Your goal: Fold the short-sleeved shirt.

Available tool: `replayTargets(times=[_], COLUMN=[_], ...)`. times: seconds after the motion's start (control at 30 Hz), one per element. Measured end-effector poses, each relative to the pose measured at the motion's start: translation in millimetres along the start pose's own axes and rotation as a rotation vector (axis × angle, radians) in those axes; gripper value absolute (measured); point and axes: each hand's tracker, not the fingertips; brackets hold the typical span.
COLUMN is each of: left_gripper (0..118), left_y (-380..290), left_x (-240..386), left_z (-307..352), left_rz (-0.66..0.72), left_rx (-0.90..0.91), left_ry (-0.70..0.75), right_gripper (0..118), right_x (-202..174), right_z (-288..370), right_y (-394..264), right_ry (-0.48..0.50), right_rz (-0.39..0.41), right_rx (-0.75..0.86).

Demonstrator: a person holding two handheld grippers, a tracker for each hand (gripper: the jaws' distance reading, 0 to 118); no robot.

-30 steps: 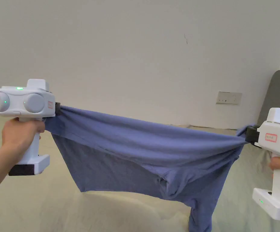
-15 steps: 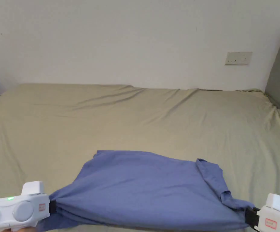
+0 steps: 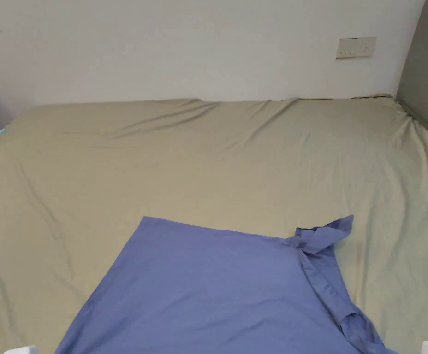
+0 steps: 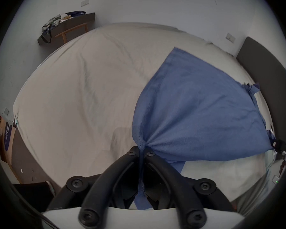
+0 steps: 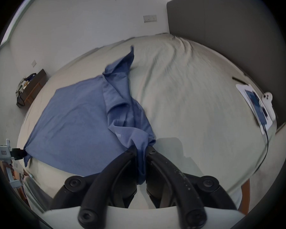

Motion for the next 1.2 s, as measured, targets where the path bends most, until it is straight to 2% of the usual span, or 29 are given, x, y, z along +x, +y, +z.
replayTargets(times=[0.13, 0.33, 0.37, 0.4, 0.47, 0.53, 0.57, 0.6, 0.7, 0.9, 0.97, 1.0, 1.03, 1.07, 1.1, 1.13, 1.2], left_gripper=[4, 4, 7, 17, 71, 111, 114, 113, 112, 112, 106, 97, 76, 49, 15, 0, 0], left_y=[-18.4, -12.0, -8.6, -5.6, 6.6, 23.2, 34.0, 44.0, 70.7, 90.8, 92.2, 91.8, 91.0, 91.2, 90.6, 91.1, 96.1], left_x=[-0.4, 7.1, 10.2, 13.6, 23.7, 38.4, 48.0, 57.3, 88.4, 136.2, 147.7, 151.3, 155.0, 156.2, 157.5, 158.6, 158.5], left_z=[-9.7, -6.4, -1.2, 5.6, 27.7, 53.5, 69.6, 85.1, 127.7, 171.1, 171.2, 171.9, 172.3, 169.9, 168.6, 166.8, 161.0], left_rz=[0.036, 0.021, 0.017, 0.013, -0.001, -0.007, -0.013, -0.021, -0.068, -0.099, -0.123, -0.123, -0.116, -0.115, -0.112, -0.113, -0.127], left_rx=[-0.051, -0.042, -0.031, 0.000, 0.118, 0.235, 0.305, 0.375, 0.582, 0.920, 0.961, 0.964, 0.965, 0.976, 0.983, 0.982, 0.953], left_ry=[0.007, 0.026, 0.028, 0.030, -0.029, -0.088, -0.115, -0.132, -0.157, -0.111, -0.091, -0.089, -0.092, -0.102, -0.113, -0.127, -0.179], right_gripper=[11, 12, 15, 21, 52, 91, 102, 106, 106, 107, 106, 102, 87, 67, 39, 4, 1], right_x=[3.3, -5.0, -7.6, -10.6, -22.2, -32.5, -39.3, -46.0, -65.3, -98.1, -105.2, -107.3, -110.7, -113.3, -115.6, -116.2, -117.9], right_z=[-19.8, -15.6, -9.7, -2.5, 19.3, 41.0, 54.9, 68.6, 110.8, 159.2, 163.8, 162.9, 163.9, 164.4, 164.6, 162.1, 159.2], right_y=[-28.9, -23.1, -16.7, -8.8, 11.7, 36.3, 50.2, 62.1, 91.9, 111.2, 111.5, 111.3, 109.7, 108.3, 107.2, 108.1, 110.2], right_ry=[-0.027, -0.042, -0.042, -0.044, -0.029, -0.015, -0.013, -0.007, 0.018, -0.036, -0.064, -0.068, -0.070, -0.070, -0.071, -0.082, -0.092], right_rz=[-0.006, -0.006, 0.005, 0.023, 0.066, 0.082, 0.082, 0.086, 0.114, 0.165, 0.187, 0.191, 0.195, 0.200, 0.203, 0.202, 0.206], right_rx=[-0.105, -0.091, -0.091, -0.074, 0.040, 0.147, 0.213, 0.278, 0.497, 0.802, 0.829, 0.828, 0.836, 0.844, 0.849, 0.854, 0.852])
